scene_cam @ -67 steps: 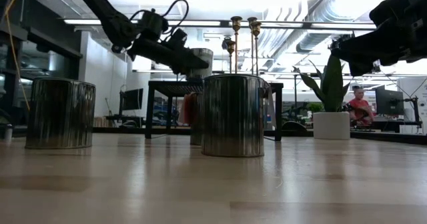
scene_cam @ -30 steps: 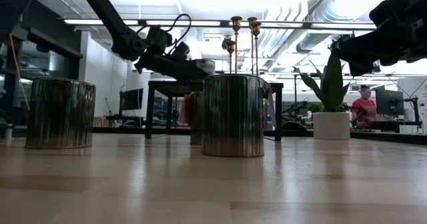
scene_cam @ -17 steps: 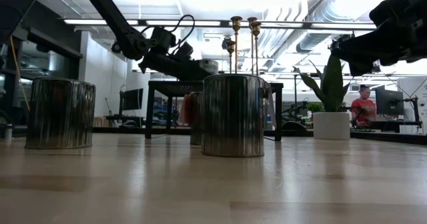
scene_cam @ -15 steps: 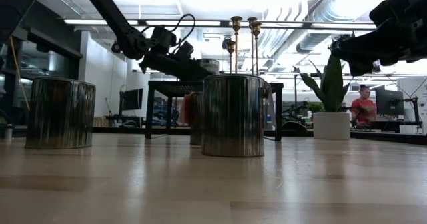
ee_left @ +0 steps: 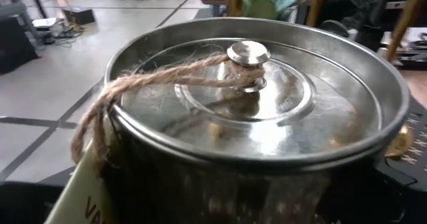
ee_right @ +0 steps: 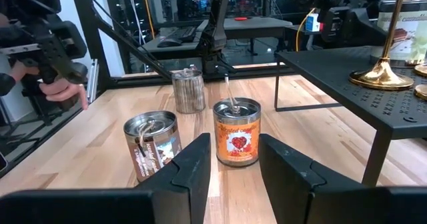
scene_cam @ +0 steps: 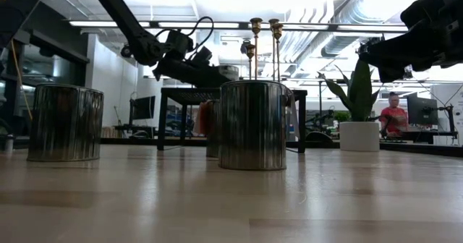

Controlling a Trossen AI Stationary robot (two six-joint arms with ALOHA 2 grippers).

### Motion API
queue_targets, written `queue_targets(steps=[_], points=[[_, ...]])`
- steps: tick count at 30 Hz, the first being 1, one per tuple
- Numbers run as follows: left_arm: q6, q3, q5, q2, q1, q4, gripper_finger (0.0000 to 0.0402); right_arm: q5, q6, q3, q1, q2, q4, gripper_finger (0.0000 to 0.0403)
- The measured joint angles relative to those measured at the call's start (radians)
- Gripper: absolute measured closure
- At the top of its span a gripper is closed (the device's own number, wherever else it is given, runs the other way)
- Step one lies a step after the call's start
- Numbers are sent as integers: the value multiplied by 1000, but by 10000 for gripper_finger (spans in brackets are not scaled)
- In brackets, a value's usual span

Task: Pick & Place candle stick holders
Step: Put the scented candle on the shelf

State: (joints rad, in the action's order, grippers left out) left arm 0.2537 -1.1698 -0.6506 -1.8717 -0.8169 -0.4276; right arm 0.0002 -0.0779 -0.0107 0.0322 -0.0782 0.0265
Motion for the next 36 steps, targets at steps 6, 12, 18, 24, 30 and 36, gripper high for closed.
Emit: queue_targets(steps=[6, 12, 18, 24, 30, 36], points=[[-51, 3, 84, -4, 0, 16, 8, 0, 0, 0, 0, 0, 0, 285], [-45, 3, 81, -3, -1, 6, 11, 0, 0, 0, 0, 0, 0, 285], [-49, 3, 79, -3, -1, 3, 11, 0, 0, 0, 0, 0, 0, 285], [-52, 3, 72, 17, -1, -4, 11, 0, 0, 0, 0, 0, 0, 285], [-52, 5, 79, 40, -1, 6, 11, 0, 0, 0, 0, 0, 0, 285], [-49, 47, 86, 63, -1, 9, 11, 0, 0, 0, 0, 0, 0, 285]])
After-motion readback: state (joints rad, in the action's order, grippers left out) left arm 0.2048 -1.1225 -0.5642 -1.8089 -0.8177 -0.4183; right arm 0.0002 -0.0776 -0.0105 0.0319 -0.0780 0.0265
